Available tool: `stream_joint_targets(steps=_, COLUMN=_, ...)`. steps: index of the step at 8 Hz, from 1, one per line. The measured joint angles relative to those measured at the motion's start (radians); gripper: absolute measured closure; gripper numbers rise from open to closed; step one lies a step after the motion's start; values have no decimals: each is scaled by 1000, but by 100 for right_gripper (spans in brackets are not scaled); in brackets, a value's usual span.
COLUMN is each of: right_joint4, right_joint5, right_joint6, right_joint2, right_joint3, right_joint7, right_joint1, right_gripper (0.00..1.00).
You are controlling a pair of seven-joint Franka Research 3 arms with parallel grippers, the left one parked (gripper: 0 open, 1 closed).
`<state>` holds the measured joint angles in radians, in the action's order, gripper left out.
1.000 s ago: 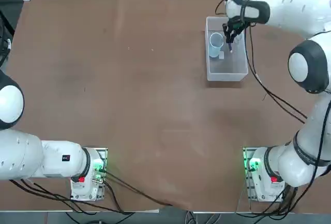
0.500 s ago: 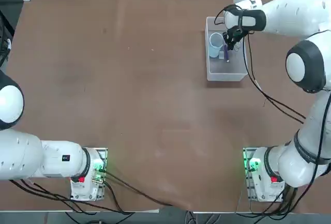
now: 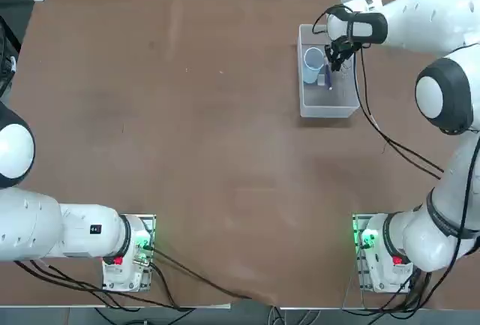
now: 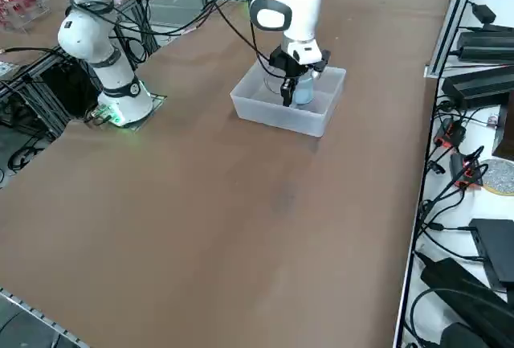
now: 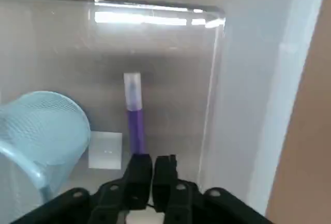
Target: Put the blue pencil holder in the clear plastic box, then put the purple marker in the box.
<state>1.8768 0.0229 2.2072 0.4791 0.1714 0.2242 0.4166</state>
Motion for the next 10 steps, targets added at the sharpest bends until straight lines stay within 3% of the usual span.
stream_joint_targets(steps=1, right_joint4=-14, right_joint5=0, right_joint6=-3, right_joint2=-15, right_joint3=1, right_joint7=2, right_joint1=-2, right_gripper=85)
stream_joint_targets(steps=6, right_joint4=-152, right_joint5=-2, right_joint6=-226, right_joint2=-182, right_joint3=6, right_joint7=-1, right_joint1=-40, right_gripper=4)
stream_joint_targets(steps=10, right_joint4=-294, right_joint5=-5, right_joint6=-397, right_joint2=-268, right_joint3=21, right_joint7=-59, right_joint1=-77, right_gripper=0)
